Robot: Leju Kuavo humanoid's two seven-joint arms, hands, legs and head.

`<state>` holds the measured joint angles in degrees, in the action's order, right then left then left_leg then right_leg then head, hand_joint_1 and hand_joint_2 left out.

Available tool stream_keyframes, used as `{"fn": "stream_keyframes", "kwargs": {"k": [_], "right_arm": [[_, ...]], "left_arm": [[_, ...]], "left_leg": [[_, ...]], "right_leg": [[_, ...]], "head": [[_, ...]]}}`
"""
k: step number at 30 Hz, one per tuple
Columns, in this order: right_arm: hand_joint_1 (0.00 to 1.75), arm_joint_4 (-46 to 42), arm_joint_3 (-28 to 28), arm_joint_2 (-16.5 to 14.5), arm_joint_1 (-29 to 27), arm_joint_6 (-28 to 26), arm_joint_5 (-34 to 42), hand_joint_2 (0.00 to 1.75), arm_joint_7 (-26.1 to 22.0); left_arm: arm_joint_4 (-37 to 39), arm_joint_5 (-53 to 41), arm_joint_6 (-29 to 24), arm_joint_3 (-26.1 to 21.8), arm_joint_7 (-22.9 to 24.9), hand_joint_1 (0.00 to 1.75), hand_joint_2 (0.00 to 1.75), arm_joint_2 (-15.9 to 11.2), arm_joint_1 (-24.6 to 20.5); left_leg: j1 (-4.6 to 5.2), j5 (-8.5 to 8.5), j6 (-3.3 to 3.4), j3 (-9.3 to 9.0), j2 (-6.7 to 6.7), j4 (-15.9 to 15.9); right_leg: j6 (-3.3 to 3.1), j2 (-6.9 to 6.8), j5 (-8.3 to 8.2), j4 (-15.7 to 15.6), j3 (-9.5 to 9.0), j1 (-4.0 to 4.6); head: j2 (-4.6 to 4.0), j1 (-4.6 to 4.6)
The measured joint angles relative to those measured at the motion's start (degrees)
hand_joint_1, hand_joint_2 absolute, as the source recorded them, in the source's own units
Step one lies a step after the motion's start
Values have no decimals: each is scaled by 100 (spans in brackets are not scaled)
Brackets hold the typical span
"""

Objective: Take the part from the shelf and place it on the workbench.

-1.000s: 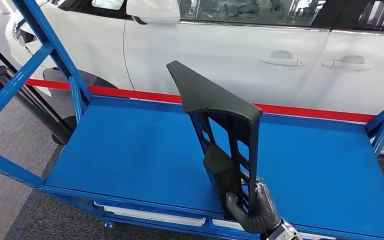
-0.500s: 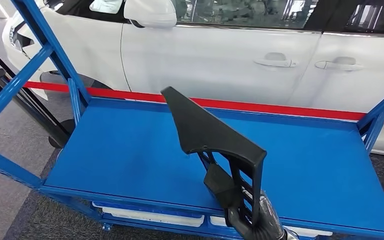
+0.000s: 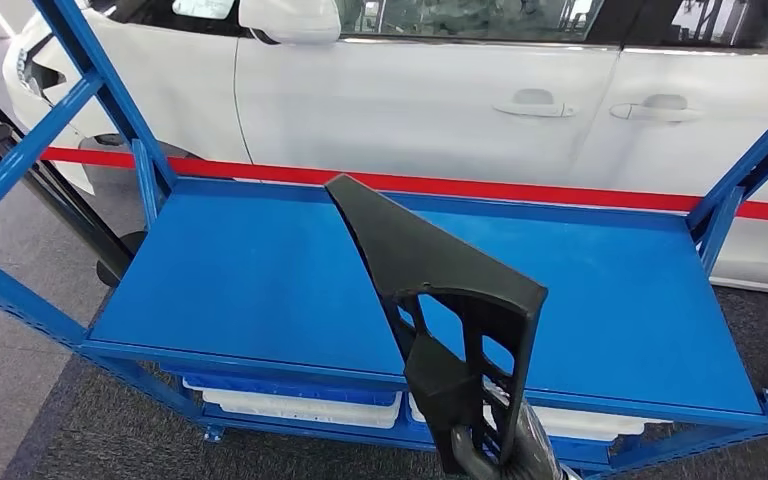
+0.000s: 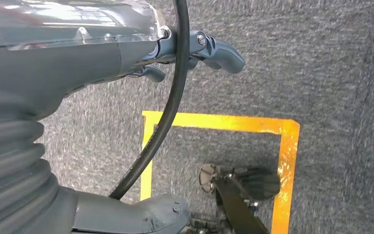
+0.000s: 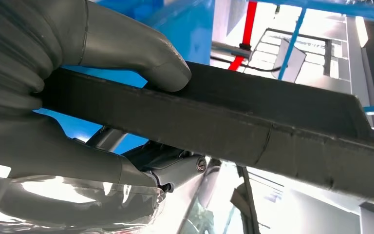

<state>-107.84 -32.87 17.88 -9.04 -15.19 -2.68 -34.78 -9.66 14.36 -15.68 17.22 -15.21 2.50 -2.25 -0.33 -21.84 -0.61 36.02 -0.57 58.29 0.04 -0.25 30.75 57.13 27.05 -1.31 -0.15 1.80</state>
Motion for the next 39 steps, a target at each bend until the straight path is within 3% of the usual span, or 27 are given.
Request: {"fn": "stream_keyframes", "kwargs": {"k": [1,2,4,5,6,8,10,11,13,15,16,18,20,21,22,23,25,27,28,30,31,33,35,36,37,38,39], "right_arm": [[175,3,0,1,-23,13,2,175,-11],[175,6,0,4,-37,28,4,175,-26],[175,10,0,12,-63,53,5,175,-46],[175,16,0,15,-79,58,6,175,-51],[175,22,0,15,-92,60,5,175,-55],[175,36,0,15,-112,73,-2,175,-69],[175,39,0,15,-125,116,-65,175,-97],[175,39,0,15,-131,142,-123,175,-113],[175,40,0,15,-165,177,-236,175,-137],[175,47,0,15,-239,184,-288,175,-157],[175,53,0,8,-287,185,-293,175,-173],[175,72,5,-7,-365,184,-265,175,-210],[175,94,27,-15,-431,189,-211,175,-237],[175,108,39,-15,-460,191,-190,175,-243],[175,120,50,-15,-485,192,-176,175,-246],[175,129,55,-15,-501,192,-170,175,-246],[175,137,64,-15,-513,195,-161,175,-246],[175,137,81,-15,-518,203,-146,175,-246],[175,137,92,-15,-523,218,-137,175,-248],[175,138,114,-15,-559,263,-114,175,-251],[175,138,124,-15,-579,283,-106,175,-253],[175,139,142,-14,-609,298,-96,175,-255],[175,139,160,-11,-629,300,-95,175,-255],[175,139,168,-11,-643,300,-95,175,-255],[175,139,173,-11,-656,300,-95,175,-255],[175,139,176,-11,-668,300,-95,175,-255],[175,139,179,-11,-678,299,-95,175,-255]], "left_arm": [[3,-1,-1,0,-5,0,175,-3,6],[5,0,-1,0,-12,0,175,-7,11],[7,1,-8,0,-24,0,175,-14,6],[7,2,-13,0,-28,0,175,-20,4],[7,2,-18,0,-31,0,175,-29,1],[7,2,-25,0,-33,0,175,-42,-3],[7,2,-31,0,-37,0,175,-54,-11],[7,2,-34,0,-39,0,175,-62,-16],[7,2,-37,0,-36,0,175,-79,-20],[7,2,-38,0,-20,0,175,-80,-15],[8,2,-38,0,-8,0,175,-79,-16],[9,2,-40,0,10,0,175,-73,-6],[9,2,-45,0,14,0,175,-73,9],[9,2,-49,0,14,0,175,-74,13],[9,2,-51,0,13,0,175,-74,13],[9,2,-53,0,13,0,175,-74,12],[9,2,-54,0,13,0,175,-72,11],[9,2,-54,0,9,0,175,-71,8],[9,2,-54,0,4,0,175,-71,6],[11,2,-54,0,-7,0,175,-72,13],[13,2,-54,1,-14,0,175,-73,21],[17,2,-54,2,-23,0,175,-75,35],[18,-2,-54,2,-30,0,175,-78,35],[18,-7,-53,2,-31,0,175,-79,35],[18,-15,-52,2,-32,0,175,-81,35],[18,-26,-51,3,-32,0,175,-81,34],[18,-35,-50,3,-31,0,175,-81,33]], "left_leg": [[-10,-109,-37,49,8,76],[-20,-327,-68,124,15,255],[-29,-938,-111,293,21,895],[-30,-1142,-124,343,22,1232],[-29,-1206,-131,333,22,1465],[-27,-982,-112,65,25,1416],[-7,-768,-38,-513,48,717],[7,-780,4,-797,64,304],[47,-875,72,-1075,87,-178],[52,-800,133,-1045,69,-260],[40,-733,179,-1009,53,-287],[13,-588,262,-888,5,-331],[22,-468,296,-728,-24,-318],[25,-408,290,-641,-34,-301],[25,-353,279,-551,-41,-276],[22,-305,261,-455,-45,-239],[17,-237,213,-268,-48,-130],[26,-186,147,-133,-47,-7],[29,-151,110,-93,-46,27],[17,-78,25,-48,-41,46],[4,-125,-13,-17,-29,79],[-20,-544,-76,108,-5,415],[-27,-1121,-112,252,3,1070],[-27,-1251,-120,277,4,1371],[-27,-1238,-119,238,6,1549],[-26,-1104,-109,115,8,1554],[-24,-923,-88,-99,12,1368]], "right_leg": [[-49,-5,-61,-6,59,-7],[-95,-12,-129,-15,129,-15],[-156,-17,-254,-15,284,1],[-167,-18,-312,-10,362,16],[-170,-17,-370,0,444,31],[-161,-13,-477,34,614,52],[-135,-5,-565,81,756,66],[-114,-4,-605,102,802,72],[-49,-12,-690,109,840,66],[25,-11,-756,96,854,50],[55,-2,-686,139,885,45],[92,15,-238,509,1020,35],[126,17,297,1197,1184,18],[146,16,395,1491,1215,6],[164,16,351,1641,1178,-8],[177,14,202,1609,1054,-23],[187,3,-54,1024,534,-50],[149,-2,3,303,35,-38],[116,-1,73,105,-76,-20],[28,-3,65,25,-39,-6],[-22,-12,11,23,8,-8],[-119,-31,-124,7,141,-17],[-166,-35,-257,15,306,9],[-171,-34,-326,24,399,23],[-170,-33,-393,38,497,33],[-164,-32,-457,58,597,42],[-157,-30,-515,81,694,49]], "head": [[0,-1],[0,1],[0,1],[0,1],[0,-1],[0,0],[0,1],[0,1],[0,1],[0,1],[0,0],[0,-1],[0,-1],[0,-1],[0,-1],[0,-1],[0,-1],[0,0],[0,1],[0,-1],[0,1],[0,0],[0,0],[0,1],[0,1],[0,1],[0,1]]}}
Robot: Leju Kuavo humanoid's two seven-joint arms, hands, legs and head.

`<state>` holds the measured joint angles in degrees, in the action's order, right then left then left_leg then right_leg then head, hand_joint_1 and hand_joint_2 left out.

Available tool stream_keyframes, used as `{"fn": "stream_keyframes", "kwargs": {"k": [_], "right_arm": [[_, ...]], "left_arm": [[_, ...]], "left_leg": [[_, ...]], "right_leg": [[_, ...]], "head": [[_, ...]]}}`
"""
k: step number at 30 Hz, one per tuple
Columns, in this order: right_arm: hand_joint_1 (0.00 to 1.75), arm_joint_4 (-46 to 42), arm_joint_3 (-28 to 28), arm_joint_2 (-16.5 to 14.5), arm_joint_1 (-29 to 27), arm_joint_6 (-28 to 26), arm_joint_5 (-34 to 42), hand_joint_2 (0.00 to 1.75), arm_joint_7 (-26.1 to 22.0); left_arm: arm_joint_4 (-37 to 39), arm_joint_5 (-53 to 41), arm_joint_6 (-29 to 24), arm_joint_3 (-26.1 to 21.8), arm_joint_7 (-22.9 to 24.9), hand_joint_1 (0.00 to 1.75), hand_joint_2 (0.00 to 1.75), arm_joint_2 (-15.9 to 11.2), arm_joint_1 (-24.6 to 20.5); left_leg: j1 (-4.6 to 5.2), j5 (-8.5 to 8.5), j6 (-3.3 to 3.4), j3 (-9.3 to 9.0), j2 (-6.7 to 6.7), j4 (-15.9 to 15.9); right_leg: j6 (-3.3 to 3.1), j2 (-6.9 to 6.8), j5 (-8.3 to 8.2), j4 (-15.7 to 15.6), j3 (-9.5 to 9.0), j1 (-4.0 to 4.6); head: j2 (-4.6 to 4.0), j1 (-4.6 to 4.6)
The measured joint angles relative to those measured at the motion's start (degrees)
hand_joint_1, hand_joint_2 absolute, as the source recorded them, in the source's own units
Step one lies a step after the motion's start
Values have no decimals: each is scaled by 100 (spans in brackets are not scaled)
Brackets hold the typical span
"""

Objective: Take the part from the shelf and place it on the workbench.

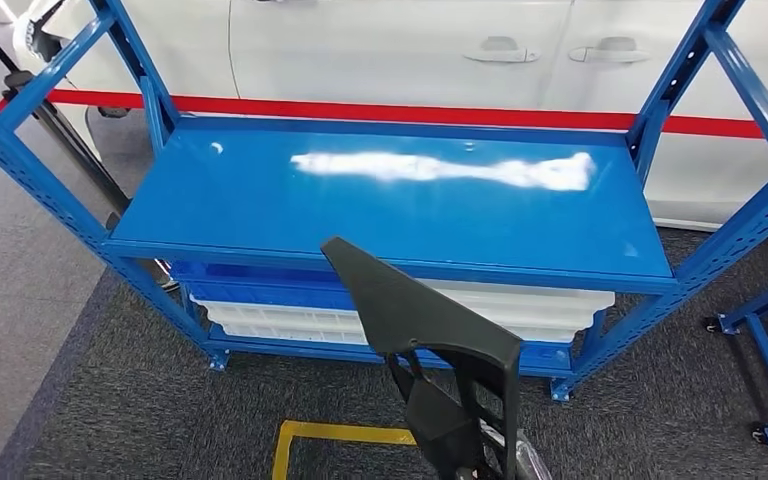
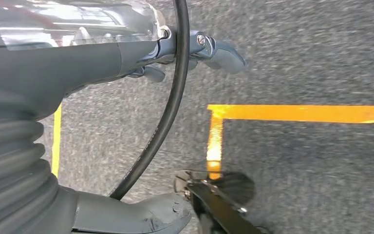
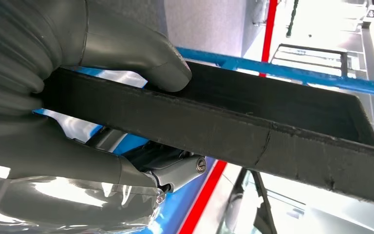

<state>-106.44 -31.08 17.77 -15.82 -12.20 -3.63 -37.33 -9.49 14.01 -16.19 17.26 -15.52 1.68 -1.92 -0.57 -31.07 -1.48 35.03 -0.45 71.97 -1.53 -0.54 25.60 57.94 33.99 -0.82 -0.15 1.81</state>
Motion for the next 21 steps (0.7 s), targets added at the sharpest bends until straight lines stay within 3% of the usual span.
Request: {"fn": "stream_keyframes", "kwargs": {"k": [1,3,5,7,8,9,11,12,13,14,16,17,19,21], "right_arm": [[175,0,3,0,-7,0,0,175,0],[175,0,8,0,-15,-1,0,175,0],[175,0,14,0,-18,-1,1,175,1],[175,0,22,-2,-27,-1,5,175,7],[175,0,26,-9,-34,-1,7,175,10],[175,1,31,-19,-42,-1,9,175,16],[175,8,43,-35,-49,0,16,175,25],[175,17,50,-37,-50,-1,20,175,28],[175,28,55,-37,-52,-2,26,175,32],[175,40,58,-37,-54,-2,32,175,35],[175,60,62,-37,-56,3,51,175,45],[175,64,64,-37,-53,11,59,175,49],[175,71,74,-37,-49,28,67,175,52],[175,80,84,-37,-60,46,76,175,52]], "left_arm": [[0,-8,1,1,0,0,175,-1,-4],[0,-13,2,1,-1,0,175,-8,-16],[0,-13,3,2,-4,0,175,-14,-23],[4,-13,9,3,1,0,175,-11,-21],[7,-13,16,5,8,0,175,-8,-22],[9,-13,22,6,14,0,175,-5,-19],[9,-13,33,8,23,0,175,-2,-11],[9,-13,35,8,25,0,175,-2,-5],[9,-13,37,8,26,0,175,-2,-5],[9,-14,40,9,26,0,175,-2,-6],[9,-15,50,11,26,0,175,-1,-7],[9,-15,55,11,26,0,175,-1,-7],[9,-15,58,13,25,0,175,0,-9],[9,-15,58,15,25,0,175,1,-4]], "left_leg": [[7,121,35,-291,10,-345],[40,83,116,-866,32,-1175],[84,-23,183,-1076,42,-1594],[78,91,257,-1003,23,-1649],[66,168,304,-948,4,-1670],[51,249,345,-878,-17,-1690],[55,383,392,-707,-50,-1688],[58,449,394,-620,-59,-1677],[60,514,387,-524,-66,-1657],[59,571,376,-428,-71,-1628],[54,663,333,-221,-74,-1526],[60,692,306,-127,-73,-1456],[71,755,236,3,-73,-1345],[69,846,159,57,-73,-1326]], "right_leg": [[11,2,-52,26,78,4],[57,2,-151,62,180,16],[130,-9,-260,46,210,6],[200,-7,-302,28,243,-10],[223,2,-184,91,287,-15],[238,11,53,257,357,-20],[262,21,673,878,511,-40],[279,22,856,1219,556,-48],[297,22,875,1465,548,-56],[310,22,768,1570,481,-65],[320,20,430,1217,58,-89],[313,20,398,825,-249,-87],[265,25,537,146,-709,-68],[186,29,608,-49,-768,-43]], "head": [[0,0],[0,0],[0,-1],[0,-1],[0,-2],[0,-2],[0,-2],[0,-2],[0,-2],[0,-2],[0,-2],[0,-2],[0,-1],[0,-1]]}}
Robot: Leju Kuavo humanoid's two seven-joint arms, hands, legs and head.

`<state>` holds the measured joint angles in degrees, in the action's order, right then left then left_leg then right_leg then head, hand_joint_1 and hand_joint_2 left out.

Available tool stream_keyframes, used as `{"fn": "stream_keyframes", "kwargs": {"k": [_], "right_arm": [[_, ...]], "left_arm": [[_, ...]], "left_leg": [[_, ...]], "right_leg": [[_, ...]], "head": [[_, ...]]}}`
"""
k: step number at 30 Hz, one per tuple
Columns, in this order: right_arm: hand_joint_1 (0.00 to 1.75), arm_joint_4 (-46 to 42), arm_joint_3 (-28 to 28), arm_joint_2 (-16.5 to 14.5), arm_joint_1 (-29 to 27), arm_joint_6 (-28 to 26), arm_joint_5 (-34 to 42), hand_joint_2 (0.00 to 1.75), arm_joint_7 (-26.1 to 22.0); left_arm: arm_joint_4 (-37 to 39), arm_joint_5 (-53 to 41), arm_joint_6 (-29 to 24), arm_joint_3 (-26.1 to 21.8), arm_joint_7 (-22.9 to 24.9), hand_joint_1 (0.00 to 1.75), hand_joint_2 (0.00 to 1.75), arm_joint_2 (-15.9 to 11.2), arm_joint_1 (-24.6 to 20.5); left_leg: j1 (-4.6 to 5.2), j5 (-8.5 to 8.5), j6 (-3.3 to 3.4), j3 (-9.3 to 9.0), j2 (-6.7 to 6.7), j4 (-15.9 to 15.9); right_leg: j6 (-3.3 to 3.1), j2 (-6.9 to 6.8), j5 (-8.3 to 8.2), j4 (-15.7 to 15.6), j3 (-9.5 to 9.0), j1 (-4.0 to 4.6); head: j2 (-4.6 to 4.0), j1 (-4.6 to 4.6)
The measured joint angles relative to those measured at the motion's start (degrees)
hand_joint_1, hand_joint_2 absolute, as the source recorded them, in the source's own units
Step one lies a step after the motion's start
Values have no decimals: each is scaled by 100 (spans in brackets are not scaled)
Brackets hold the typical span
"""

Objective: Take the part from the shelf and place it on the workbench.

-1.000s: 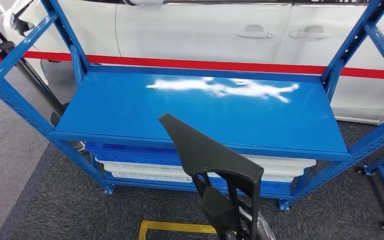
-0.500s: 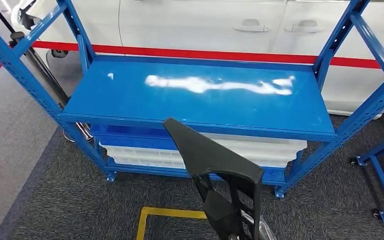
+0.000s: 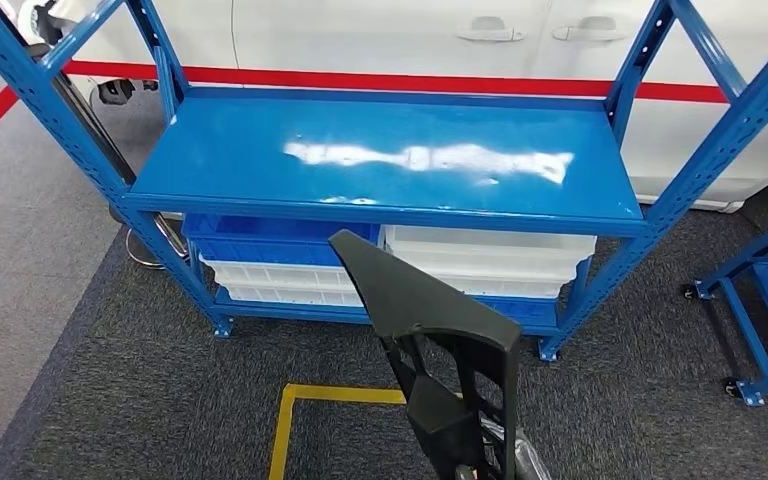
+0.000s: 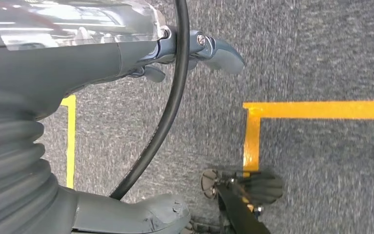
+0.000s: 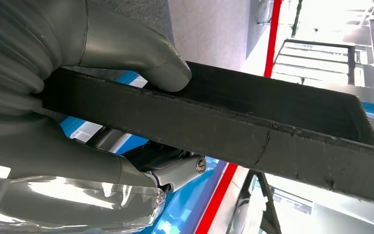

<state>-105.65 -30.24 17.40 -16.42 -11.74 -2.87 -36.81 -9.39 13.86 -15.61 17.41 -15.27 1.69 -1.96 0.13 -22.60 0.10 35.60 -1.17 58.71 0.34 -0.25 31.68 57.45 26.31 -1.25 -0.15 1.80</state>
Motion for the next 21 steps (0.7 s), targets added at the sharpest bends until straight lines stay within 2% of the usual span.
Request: {"fn": "stream_keyframes", "kwargs": {"k": [1,2,3,5,6,7,8,9,10,11,12,13,14,16,17,18,19,21], "right_arm": [[175,5,3,0,-5,10,9,175,0],[175,10,4,0,-9,22,20,175,0],[175,14,4,1,-9,32,31,175,0],[175,22,4,4,-9,45,61,175,1],[175,28,4,6,-10,48,73,175,2],[175,36,4,7,-10,48,82,175,2],[175,44,4,7,-10,48,86,175,2],[175,50,4,7,-10,48,88,175,2],[175,55,4,7,-10,48,89,175,2],[175,57,4,7,-10,48,89,175,1],[175,58,4,7,-10,48,89,175,-1],[175,58,4,7,-9,48,89,175,-3],[175,58,5,7,-8,46,87,175,-8],[175,59,6,7,-7,47,84,175,-18],[175,62,6,1,-10,55,92,175,-21],[175,68,5,-10,-12,77,113,175,-21],[175,78,5,-22,-14,110,152,175,-21],[175,106,4,-41,-19,188,265,175,-20]], "left_arm": [[3,0,0,1,-1,0,175,1,4],[7,0,1,2,0,0,175,1,11],[10,0,1,3,0,0,175,1,18],[13,1,2,4,2,0,175,-1,21],[13,2,1,5,2,0,175,-3,21],[13,3,1,5,2,0,175,-4,22],[13,3,0,5,2,0,175,-5,21],[13,4,0,5,2,0,175,-5,19],[13,4,0,5,2,0,175,-7,14],[13,4,0,5,2,0,175,-9,4],[13,4,-1,5,1,0,175,-12,-5],[13,5,-2,5,1,0,175,-15,-12],[13,5,-3,6,1,0,175,-17,-18],[13,9,-5,8,1,0,175,-19,-17],[14,10,-6,9,-3,0,175,-19,-22],[14,11,-7,10,-10,0,175,-19,-20],[15,13,-7,11,-23,0,175,-19,-15],[15,18,-7,12,-52,0,175,-19,-3]], "left_leg": [[-15,4,-38,24,11,14],[-27,-91,-75,64,27,78],[-38,-295,-108,129,43,238],[-52,-886,-161,289,62,841],[-54,-1098,-174,349,64,1186],[-54,-1172,-180,353,65,1443],[-53,-1107,-176,280,67,1542],[-52,-950,-161,111,69,1449],[-49,-784,-136,-153,72,1170],[-40,-717,-101,-464,77,767],[-27,-727,-65,-760,81,331],[-9,-777,-33,-951,85,8],[11,-831,-3,-1041,87,-190],[13,-759,60,-1005,74,-289],[2,-702,102,-974,57,-320],[-13,-642,147,-931,33,-347],[-25,-585,185,-882,3,-365],[-12,-496,224,-762,-55,-360]], "right_leg": [[-45,-11,-48,1,49,0],[-95,-20,-106,-1,101,-4],[-141,-31,-171,-8,165,-10],[-200,-42,-300,-5,319,2],[-209,-43,-365,1,403,13],[-211,-42,-428,12,493,22],[-207,-42,-489,30,586,29],[-200,-41,-544,54,681,35],[-191,-40,-597,81,771,39],[-175,-39,-644,107,844,45],[-153,-40,-690,126,900,52],[-125,-45,-743,127,934,54],[-91,-50,-798,117,952,51],[-19,-54,-889,84,973,39],[10,-44,-848,113,1000,36],[30,-31,-702,228,1052,35],[44,-19,-461,455,1134,30],[68,-8,37,1140,1331,18]], "head": [[0,0],[0,0],[0,1],[0,1],[0,1],[0,0],[0,1],[0,0],[0,1],[0,1],[0,0],[0,1],[0,0],[0,0],[0,-1],[0,-1],[0,-2],[0,-1]]}}
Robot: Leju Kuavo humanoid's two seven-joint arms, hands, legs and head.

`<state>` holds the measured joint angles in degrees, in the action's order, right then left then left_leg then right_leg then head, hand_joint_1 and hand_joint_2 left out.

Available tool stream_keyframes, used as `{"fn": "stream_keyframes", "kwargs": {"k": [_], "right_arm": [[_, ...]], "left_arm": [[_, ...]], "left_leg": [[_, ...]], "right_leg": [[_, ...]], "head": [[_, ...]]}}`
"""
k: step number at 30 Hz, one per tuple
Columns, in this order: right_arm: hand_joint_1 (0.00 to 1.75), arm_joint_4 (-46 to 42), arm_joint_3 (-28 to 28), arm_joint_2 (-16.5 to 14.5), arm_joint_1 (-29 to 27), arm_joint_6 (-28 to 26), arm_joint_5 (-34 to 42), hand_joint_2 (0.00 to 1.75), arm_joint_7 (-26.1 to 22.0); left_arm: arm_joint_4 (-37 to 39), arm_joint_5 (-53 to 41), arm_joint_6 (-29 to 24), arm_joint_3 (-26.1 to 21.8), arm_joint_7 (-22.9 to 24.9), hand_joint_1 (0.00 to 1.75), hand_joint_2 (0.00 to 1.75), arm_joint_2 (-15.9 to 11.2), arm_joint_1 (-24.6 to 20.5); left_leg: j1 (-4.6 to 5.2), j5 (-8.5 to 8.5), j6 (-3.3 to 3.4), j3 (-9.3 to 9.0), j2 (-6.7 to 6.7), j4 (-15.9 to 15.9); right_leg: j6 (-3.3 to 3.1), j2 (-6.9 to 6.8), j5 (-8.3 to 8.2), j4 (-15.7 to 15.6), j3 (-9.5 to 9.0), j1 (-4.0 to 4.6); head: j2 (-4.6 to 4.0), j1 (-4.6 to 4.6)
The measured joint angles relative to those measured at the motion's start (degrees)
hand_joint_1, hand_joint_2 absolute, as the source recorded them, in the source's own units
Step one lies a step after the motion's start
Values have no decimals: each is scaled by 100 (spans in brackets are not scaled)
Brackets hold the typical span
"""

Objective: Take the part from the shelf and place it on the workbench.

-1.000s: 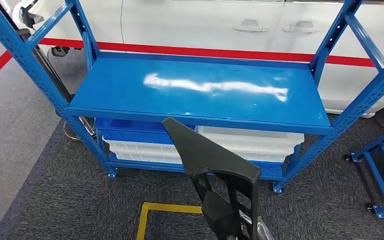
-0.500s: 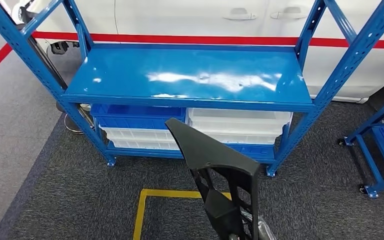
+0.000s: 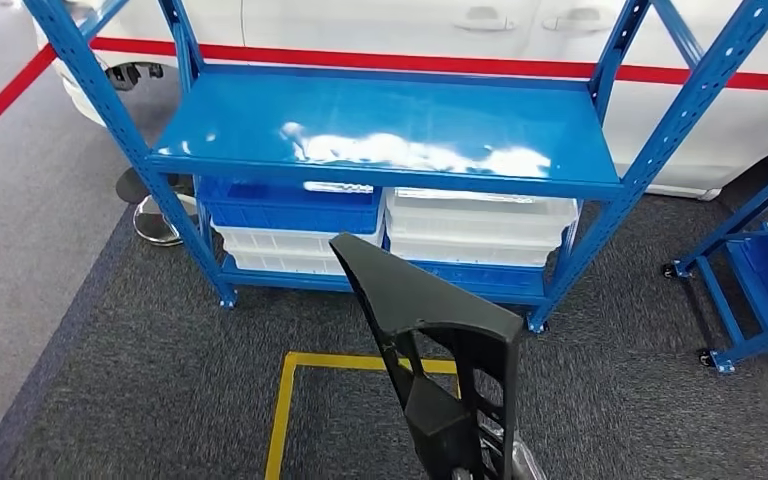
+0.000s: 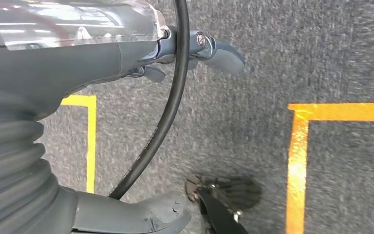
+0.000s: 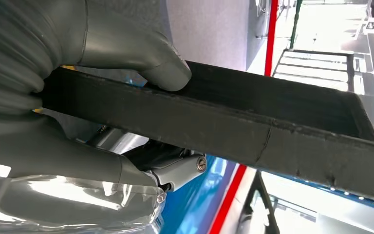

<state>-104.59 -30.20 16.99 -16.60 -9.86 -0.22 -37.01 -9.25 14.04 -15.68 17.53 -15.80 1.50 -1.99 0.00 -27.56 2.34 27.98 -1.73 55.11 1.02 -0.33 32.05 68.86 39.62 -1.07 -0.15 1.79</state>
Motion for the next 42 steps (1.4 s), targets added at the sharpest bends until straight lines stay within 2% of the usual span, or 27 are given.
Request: {"fn": "stream_keyframes", "kwargs": {"k": [1,2,3,5,7,8,10,12,13,15,16,17,18,19,21,23,24,26,27,30,32,33,34,36,38,40,42], "right_arm": [[175,16,1,-2,-3,26,54,175,-1],[175,28,1,-3,-5,42,94,175,-2],[175,37,2,-3,-5,54,121,175,-4],[175,43,2,-3,-5,66,141,175,-6],[175,42,2,-3,5,70,150,175,-7],[175,42,2,-3,9,70,155,175,-9],[175,43,2,-2,1,70,166,175,-8],[175,44,2,0,-1,72,172,175,-4],[175,45,2,3,2,73,175,175,-2],[175,47,2,11,9,73,175,175,4],[175,47,2,13,6,73,175,175,8],[175,48,2,13,3,73,175,175,9],[175,48,2,13,0,72,175,175,11],[175,48,2,13,-1,72,175,175,13],[175,48,2,13,4,72,175,175,14],[175,48,2,13,11,72,175,175,15],[175,48,2,13,10,72,175,175,15],[175,49,2,9,-8,70,175,175,15],[175,48,2,2,-12,69,176,175,16],[175,51,4,-22,-1,65,178,175,25],[175,64,4,-27,-8,63,182,175,33],[175,71,4,-27,-12,62,185,175,34],[175,77,4,-27,-14,62,189,175,36],[175,82,4,-27,-10,62,204,175,38],[175,83,4,-27,-7,60,226,175,38],[175,85,4,-27,-23,58,241,175,38],[175,87,4,-27,-42,57,246,175,39]], "left_arm": [[0,2,-1,0,-9,0,175,-1,3],[0,3,-2,0,-14,0,175,-2,3],[0,4,-3,1,-16,0,175,-3,3],[0,3,-4,6,-16,0,175,-4,2],[0,2,-8,19,-13,0,175,-3,4],[0,2,-11,26,-8,0,175,-3,4],[0,2,-16,39,5,0,175,-2,-6],[0,2,-16,50,16,0,175,-4,-10],[0,2,-17,57,22,0,175,-7,-5],[0,2,-17,77,33,0,175,-10,10],[0,2,-16,86,41,0,175,-11,17],[0,2,-16,94,47,0,175,-11,24],[0,2,-16,99,51,0,175,-11,29],[0,2,-16,103,54,0,175,-11,32],[3,2,-16,105,55,0,175,-23,43],[8,0,-15,111,55,0,175,-35,55],[10,0,-15,115,56,0,175,-37,50],[10,-1,-11,121,58,0,175,-36,19],[9,-1,-8,122,58,0,175,-34,7],[10,-1,-2,126,62,0,175,-31,25],[11,-1,-2,127,66,0,175,-33,38],[11,0,-2,127,67,0,175,-34,37],[11,1,-2,127,67,0,175,-34,31],[11,3,-2,128,68,0,175,-33,19],[11,13,-3,130,74,0,175,-34,16],[11,28,-4,131,82,0,175,-33,9],[11,35,-4,132,85,0,175,-36,1]], "left_leg": [[5,38,1,58,-36,10],[8,69,-4,114,-77,25],[8,92,-14,164,-123,48],[9,115,-43,239,-213,114],[27,120,-98,290,-306,194],[37,124,-128,306,-357,220],[43,127,-191,323,-444,243],[21,-24,-269,385,-288,391],[8,-201,-306,476,-143,621],[-7,-611,-343,759,71,1356],[-10,-727,-350,884,105,1686],[-11,-730,-350,938,118,1853],[-12,-609,-342,890,128,1793],[-13,-407,-325,750,163,1525],[-20,-51,-268,376,424,764],[-21,45,-231,184,638,341],[-16,39,-225,167,629,299],[-34,46,-195,160,479,200],[-49,56,-160,152,397,149],[-56,84,-80,161,153,92],[-43,83,-77,182,-2,110],[-40,79,-79,190,-78,123],[-39,72,-87,195,-149,141],[-25,42,-125,199,-269,189],[6,10,-189,200,-367,231],[21,-3,-251,190,-482,245],[-6,-95,-324,207,-397,330]], "right_leg": [[15,0,93,302,60,-9],[28,-2,53,461,53,-21],[37,-14,-81,426,-49,-32],[35,-155,-339,-206,-530,-41],[-7,-356,-351,-891,-962,2],[-39,-401,-306,-1055,-1041,27],[-118,-311,-302,-1129,-1018,36],[-204,-191,-353,-1160,-981,10],[-244,-137,-381,-1171,-964,-4],[-289,-20,-418,-1168,-919,1],[-296,46,-430,-1164,-903,5],[-297,116,-440,-1158,-890,9],[-293,192,-447,-1148,-884,10],[-288,266,-449,-1137,-882,10],[-263,407,-455,-1112,-860,4],[-195,539,-490,-1098,-802,-14],[-151,604,-516,-1096,-768,-21],[-79,664,-527,-1068,-706,-15],[-60,577,-449,-958,-642,-1],[-29,169,63,-42,-203,9],[1,80,218,469,23,-15],[10,52,148,449,-5,-26],[13,6,-9,217,-145,-33],[-9,-239,-324,-542,-575,-18],[-69,-421,-424,-985,-795,22],[-138,-346,-428,-1032,-770,45],[-210,-226,-467,-1055,-748,34]], "head": [[0,0],[0,1],[0,1],[0,1],[0,1],[0,2],[0,2],[0,2],[0,2],[0,2],[0,1],[0,2],[0,2],[0,2],[0,2],[0,2],[0,2],[0,1],[0,1],[0,0],[0,0],[0,-1],[0,-1],[0,-1],[0,0],[0,1],[0,1]]}}
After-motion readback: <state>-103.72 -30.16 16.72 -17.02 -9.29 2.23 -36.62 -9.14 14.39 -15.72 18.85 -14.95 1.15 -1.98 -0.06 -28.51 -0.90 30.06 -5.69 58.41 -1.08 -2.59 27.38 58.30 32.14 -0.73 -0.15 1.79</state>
